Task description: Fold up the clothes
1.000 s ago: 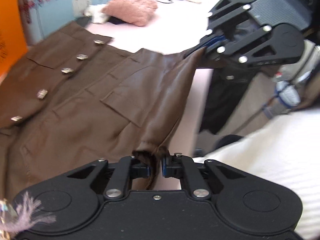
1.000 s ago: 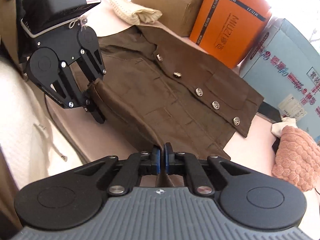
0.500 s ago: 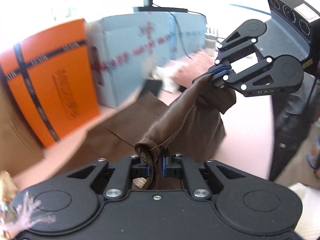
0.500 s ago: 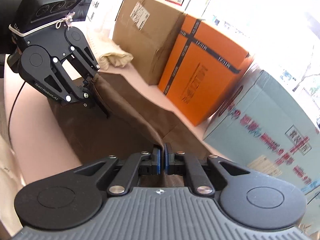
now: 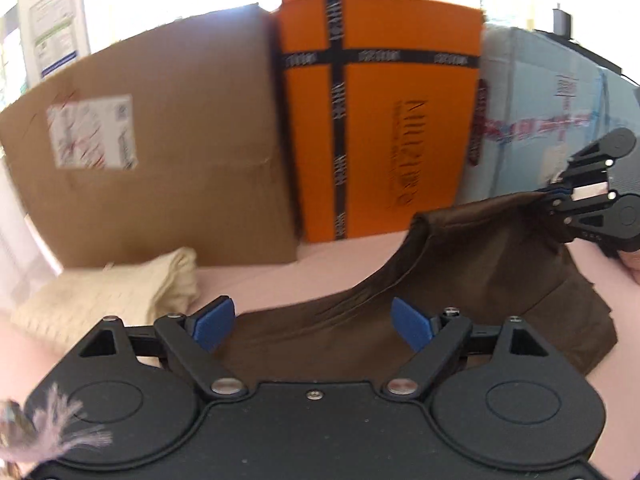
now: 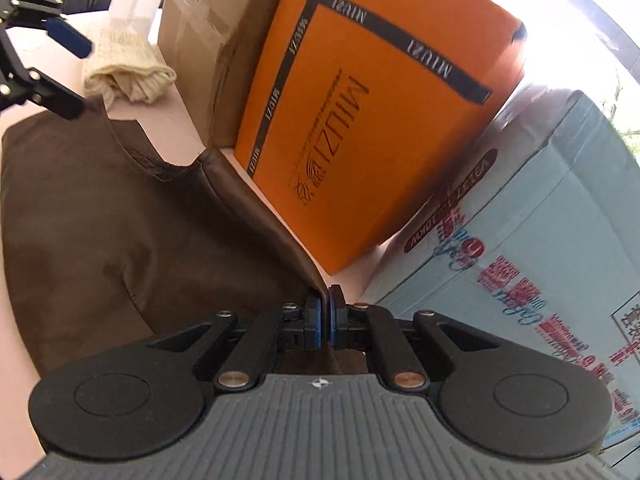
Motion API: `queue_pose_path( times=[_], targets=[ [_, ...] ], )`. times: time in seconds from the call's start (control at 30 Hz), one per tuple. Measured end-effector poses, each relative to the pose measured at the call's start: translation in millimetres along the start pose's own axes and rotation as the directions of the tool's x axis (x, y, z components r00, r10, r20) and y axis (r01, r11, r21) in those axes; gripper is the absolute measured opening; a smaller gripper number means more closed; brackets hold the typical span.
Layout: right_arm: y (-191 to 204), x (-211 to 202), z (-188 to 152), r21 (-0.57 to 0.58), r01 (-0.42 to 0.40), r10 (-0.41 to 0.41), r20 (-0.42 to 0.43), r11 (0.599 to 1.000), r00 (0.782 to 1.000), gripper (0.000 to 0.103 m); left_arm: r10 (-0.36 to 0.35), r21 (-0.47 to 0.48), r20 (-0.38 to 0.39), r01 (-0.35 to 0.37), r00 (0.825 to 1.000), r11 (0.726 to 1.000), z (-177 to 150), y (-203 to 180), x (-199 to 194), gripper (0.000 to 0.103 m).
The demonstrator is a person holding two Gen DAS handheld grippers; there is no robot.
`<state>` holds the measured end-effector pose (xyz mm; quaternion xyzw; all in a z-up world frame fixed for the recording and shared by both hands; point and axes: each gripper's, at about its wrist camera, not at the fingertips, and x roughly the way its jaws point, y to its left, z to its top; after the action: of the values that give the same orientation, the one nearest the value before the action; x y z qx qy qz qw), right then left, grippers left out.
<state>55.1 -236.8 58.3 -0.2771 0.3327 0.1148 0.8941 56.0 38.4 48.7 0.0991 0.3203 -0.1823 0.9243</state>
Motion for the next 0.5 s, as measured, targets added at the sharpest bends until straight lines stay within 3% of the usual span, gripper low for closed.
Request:
queue_pose_path(
  times=[0.1, 0.2, 0.33, 0.5],
  targets=[
    [-6.6, 15.3, -4.1, 0.034, 0.004, -0.003, -0.023, 0.999, 1.0, 0.003, 0.1, -0.112, -0.061, -0.107, 0.993, 0.988, -25.8, 29.8, 0.8, 0.086],
    [-10.0, 26.6, -6.4, 0.05, 0.013, -0.011, -0.046, 0.999, 0.999, 0.003, 0.143, -0.183, -0.132, -0.166, 0.981, 0.969, -45.5, 46.8, 8.1, 0.086],
    [-6.2, 49.4, -10.7, 0.044, 0.047, -0.042, -0.098, 0.998, 0.994, 0.003, 0.146, -0.272, -0.189, -0.194, 0.971, 0.942, -56.3, 57.1, 19.9, 0.086],
    [-1.8, 64.8, -17.1, 0.081, 0.145, -0.134, -0.127, 0.986, 0.983, 0.004, 0.108, -0.415, -0.23, -0.197, 0.967, 0.888, -63.0, 66.7, 23.1, 0.086]
  ],
)
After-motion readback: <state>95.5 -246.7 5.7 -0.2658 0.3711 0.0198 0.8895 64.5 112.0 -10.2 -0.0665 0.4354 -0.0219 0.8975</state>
